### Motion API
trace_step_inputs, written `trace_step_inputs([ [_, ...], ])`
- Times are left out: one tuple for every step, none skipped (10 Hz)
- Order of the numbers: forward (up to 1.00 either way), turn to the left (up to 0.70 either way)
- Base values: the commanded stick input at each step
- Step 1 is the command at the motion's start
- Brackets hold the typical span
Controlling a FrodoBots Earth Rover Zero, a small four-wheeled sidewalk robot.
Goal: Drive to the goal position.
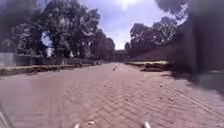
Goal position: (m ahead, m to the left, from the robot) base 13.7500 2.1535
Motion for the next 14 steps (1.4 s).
trace_step_inputs([
  [0.7,-0.35],
  [0.7,0.0],
  [0.7,0.0],
  [0.7,0.0],
  [0.7,0.0],
  [0.7,0.0],
  [0.7,0.0],
  [0.7,0.0],
  [0.7,0.0],
  [0.7,0.0],
  [0.7,0.0],
  [0.7,0.0],
  [0.7,0.0],
  [0.7,0.0],
])
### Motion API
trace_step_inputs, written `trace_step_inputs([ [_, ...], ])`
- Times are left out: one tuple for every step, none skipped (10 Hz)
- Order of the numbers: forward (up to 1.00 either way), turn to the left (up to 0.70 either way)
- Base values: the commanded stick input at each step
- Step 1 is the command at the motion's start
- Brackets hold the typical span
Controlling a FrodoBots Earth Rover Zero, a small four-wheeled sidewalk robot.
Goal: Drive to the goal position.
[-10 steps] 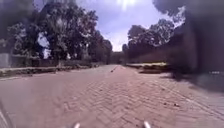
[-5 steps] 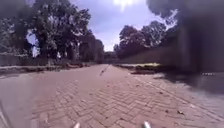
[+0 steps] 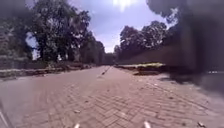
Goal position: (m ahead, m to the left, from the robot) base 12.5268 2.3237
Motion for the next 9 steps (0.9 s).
trace_step_inputs([
  [0.7,0.0],
  [0.7,0.0],
  [0.7,0.0],
  [0.7,0.0],
  [0.7,0.0],
  [0.7,0.0],
  [0.7,0.0],
  [0.7,0.0],
  [0.7,0.0],
])
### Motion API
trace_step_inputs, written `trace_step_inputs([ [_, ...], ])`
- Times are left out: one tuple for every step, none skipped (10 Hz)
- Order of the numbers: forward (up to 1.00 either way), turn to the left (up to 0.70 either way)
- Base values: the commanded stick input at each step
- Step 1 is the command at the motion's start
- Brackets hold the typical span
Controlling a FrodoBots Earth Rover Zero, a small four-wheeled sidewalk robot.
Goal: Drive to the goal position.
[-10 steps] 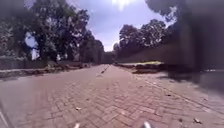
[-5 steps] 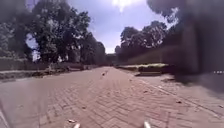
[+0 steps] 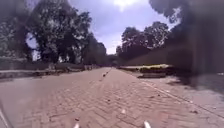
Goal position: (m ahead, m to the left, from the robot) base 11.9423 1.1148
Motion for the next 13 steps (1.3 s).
trace_step_inputs([
  [0.7,0.0],
  [0.7,0.0],
  [0.7,0.0],
  [0.7,0.0],
  [0.7,0.0],
  [0.7,0.0],
  [0.7,0.0],
  [0.7,0.0],
  [0.7,0.0],
  [0.7,0.0],
  [0.7,0.0],
  [0.7,0.0],
  [0.7,0.0],
])
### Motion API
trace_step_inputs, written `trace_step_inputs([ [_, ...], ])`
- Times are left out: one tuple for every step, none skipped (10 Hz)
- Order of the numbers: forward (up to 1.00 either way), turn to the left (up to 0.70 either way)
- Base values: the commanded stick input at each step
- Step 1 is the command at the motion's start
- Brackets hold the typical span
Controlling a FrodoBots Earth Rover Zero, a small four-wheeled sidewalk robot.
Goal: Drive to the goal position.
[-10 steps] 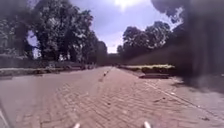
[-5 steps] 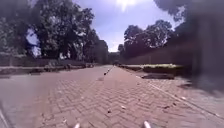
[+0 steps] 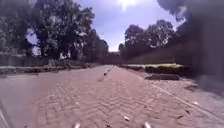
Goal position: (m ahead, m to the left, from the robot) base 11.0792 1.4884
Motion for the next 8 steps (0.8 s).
trace_step_inputs([
  [0.7,0.0],
  [0.7,0.0],
  [0.7,0.0],
  [0.7,0.0],
  [0.7,0.0],
  [0.7,0.0],
  [0.7,0.0],
  [0.7,0.0],
])
